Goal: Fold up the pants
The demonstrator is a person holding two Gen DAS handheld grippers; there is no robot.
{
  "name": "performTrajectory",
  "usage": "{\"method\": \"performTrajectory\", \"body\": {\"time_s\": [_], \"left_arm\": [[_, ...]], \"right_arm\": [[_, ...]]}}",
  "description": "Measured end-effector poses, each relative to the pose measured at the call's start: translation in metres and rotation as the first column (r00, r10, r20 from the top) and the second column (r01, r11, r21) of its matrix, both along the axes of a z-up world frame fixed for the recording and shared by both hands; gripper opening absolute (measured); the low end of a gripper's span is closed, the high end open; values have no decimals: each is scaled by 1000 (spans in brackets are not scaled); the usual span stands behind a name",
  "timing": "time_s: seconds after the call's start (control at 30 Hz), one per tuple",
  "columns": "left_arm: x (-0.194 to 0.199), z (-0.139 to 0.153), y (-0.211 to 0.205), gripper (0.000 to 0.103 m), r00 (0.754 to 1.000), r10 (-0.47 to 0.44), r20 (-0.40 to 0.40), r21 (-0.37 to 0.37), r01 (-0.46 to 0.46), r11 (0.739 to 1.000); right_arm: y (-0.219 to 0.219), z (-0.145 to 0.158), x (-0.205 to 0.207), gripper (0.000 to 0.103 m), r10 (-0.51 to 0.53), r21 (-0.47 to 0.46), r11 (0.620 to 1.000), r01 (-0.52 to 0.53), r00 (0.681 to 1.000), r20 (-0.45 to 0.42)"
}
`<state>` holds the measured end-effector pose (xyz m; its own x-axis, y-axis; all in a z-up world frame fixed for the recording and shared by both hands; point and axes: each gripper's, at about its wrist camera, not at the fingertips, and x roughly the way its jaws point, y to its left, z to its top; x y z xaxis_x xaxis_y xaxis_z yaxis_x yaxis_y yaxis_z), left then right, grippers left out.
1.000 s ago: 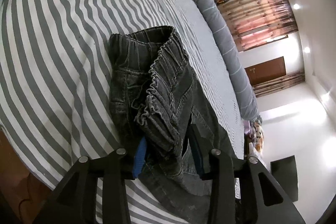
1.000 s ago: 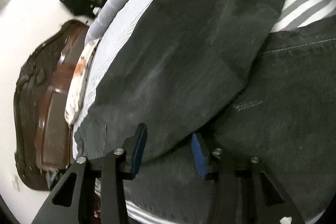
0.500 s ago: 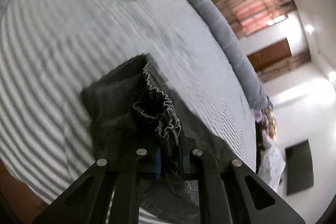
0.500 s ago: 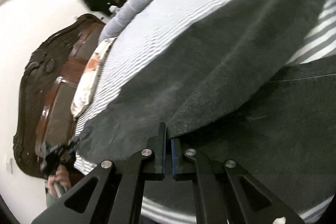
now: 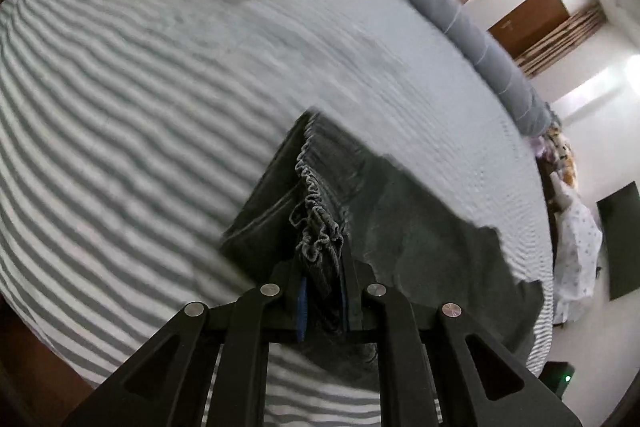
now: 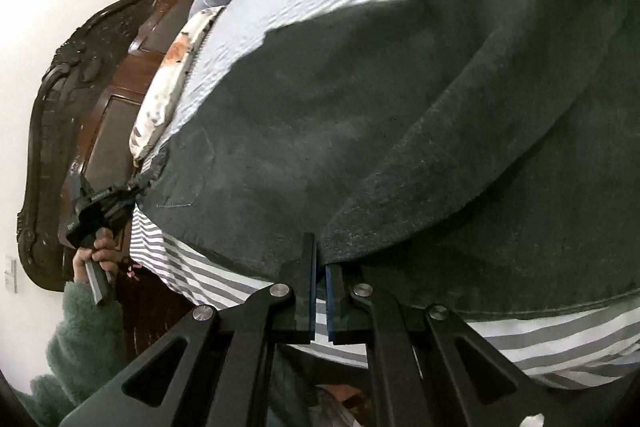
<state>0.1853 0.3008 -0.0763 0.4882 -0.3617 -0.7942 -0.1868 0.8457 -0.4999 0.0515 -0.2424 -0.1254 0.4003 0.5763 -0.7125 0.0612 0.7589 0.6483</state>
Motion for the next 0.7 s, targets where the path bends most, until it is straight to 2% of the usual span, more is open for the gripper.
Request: {"method": "performTrajectory", "body": {"time_s": [0.2,0.33,0.47,0.6,0.7], "left_arm": [[-7,-24,2,12,1000,12,-18,20,-11,1000],[-10,-23,-2,16,1000,12,-6,48,-12,999],[-14,-17,-7,19,999,29,16,75,-30,997],[-28,-2,-11,27,998,41,47,99,-45,994],[-47,14,-20,41,996,38,81,134,-49,990]], "right_arm": [[10,0,6,4,29,-56,998,-29,1000,6],[12,-8,8,5,35,-66,997,-36,999,-11],[8,-11,9,9,15,-38,999,-15,1000,-25],[-2,-8,7,21,-5,-17,1000,5,1000,-9],[-16,-5,6,23,-38,-2,999,38,999,6]]}}
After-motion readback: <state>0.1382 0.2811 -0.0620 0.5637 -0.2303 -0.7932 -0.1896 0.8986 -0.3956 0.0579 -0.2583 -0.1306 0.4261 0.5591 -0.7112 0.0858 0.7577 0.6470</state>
